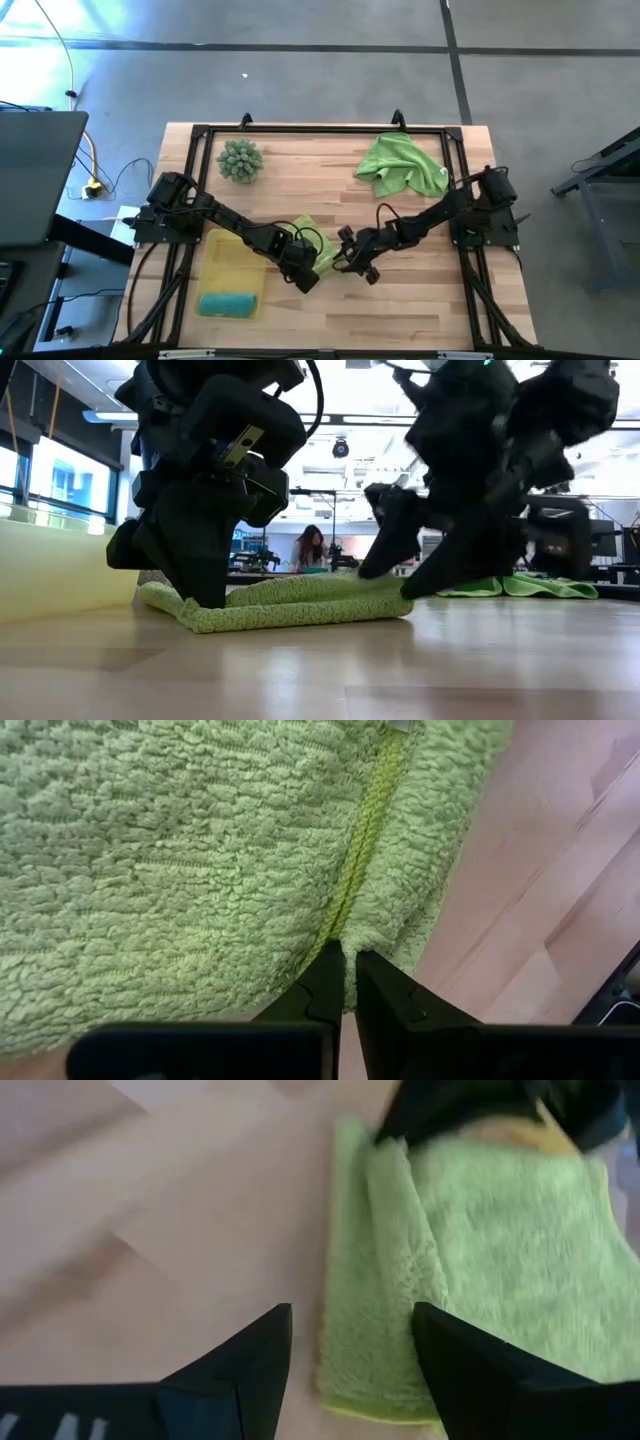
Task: Roll microfiber towels into tight, uniform cylinder then place into a basket
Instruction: Roll the light green towel
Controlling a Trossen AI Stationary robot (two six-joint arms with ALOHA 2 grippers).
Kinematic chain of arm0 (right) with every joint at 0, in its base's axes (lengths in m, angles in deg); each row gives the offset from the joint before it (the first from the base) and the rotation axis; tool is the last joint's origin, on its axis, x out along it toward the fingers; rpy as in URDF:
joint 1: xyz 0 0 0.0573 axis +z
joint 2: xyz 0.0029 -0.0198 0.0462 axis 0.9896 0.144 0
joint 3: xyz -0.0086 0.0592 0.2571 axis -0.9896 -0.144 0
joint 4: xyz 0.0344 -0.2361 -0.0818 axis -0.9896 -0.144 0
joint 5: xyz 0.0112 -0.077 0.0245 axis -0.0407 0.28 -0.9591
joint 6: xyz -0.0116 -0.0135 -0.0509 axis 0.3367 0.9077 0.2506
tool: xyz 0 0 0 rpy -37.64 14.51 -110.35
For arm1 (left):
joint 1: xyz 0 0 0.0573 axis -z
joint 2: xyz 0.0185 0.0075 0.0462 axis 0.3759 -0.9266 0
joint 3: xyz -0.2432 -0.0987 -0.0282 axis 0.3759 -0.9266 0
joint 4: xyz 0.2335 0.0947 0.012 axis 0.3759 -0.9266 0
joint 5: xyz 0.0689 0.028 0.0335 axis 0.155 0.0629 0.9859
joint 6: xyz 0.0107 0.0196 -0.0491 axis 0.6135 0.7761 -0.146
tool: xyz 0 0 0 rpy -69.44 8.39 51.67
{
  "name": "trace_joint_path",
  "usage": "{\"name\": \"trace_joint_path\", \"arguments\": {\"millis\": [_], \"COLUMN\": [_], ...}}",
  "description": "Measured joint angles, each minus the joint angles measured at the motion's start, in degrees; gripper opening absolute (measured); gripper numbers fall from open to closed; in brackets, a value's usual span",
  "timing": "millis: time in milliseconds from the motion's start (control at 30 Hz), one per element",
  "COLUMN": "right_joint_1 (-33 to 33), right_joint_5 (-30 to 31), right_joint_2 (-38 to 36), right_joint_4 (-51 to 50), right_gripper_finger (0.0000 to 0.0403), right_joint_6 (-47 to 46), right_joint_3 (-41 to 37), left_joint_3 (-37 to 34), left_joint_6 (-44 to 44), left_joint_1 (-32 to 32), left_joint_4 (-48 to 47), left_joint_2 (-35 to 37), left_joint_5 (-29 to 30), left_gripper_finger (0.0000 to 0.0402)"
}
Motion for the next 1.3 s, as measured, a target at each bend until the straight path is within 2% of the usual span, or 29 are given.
{"name": "trace_joint_path", "arguments": {"millis": [333,567,667,800,1033,1300], "right_joint_1": [-1.4,-2.9,-3.7,-4.1,-4.1,-4.3], "right_joint_5": [-0.5,-2.0,-2.8,-2.9,-1.4,-0.2], "right_joint_2": [5.7,8.3,9.5,10.6,10.7,10.6], "right_joint_4": [6.7,7.4,7.9,8.7,8.0,7.0], "right_gripper_finger": [0.0203,0.0199,0.0180,0.0137,0.0069,0.0024], "right_joint_6": [0.2,0.0,-0.4,-3.8,-8.7,-17.8], "right_joint_3": [0.0,0.2,0.3,0.4,0.4,0.4], "left_joint_3": [-0.1,-0.2,-0.2,-0.2,-0.2,-0.1], "left_joint_6": [-0.3,6.9,10.0,11.2,15.7,25.6], "left_joint_1": [0.0,0.0,-0.5,-0.6,-1.0,-6.3], "left_joint_4": [0.4,3.3,5.1,5.4,5.0,-1.1], "left_joint_2": [0.0,-0.2,-0.2,-0.3,0.5,2.4], "left_joint_5": [-0.5,-2.9,-5.2,-5.4,-5.1,-4.4], "left_gripper_finger": [0.0010,0.0010,0.0010,0.0014,0.0055,0.0088]}}
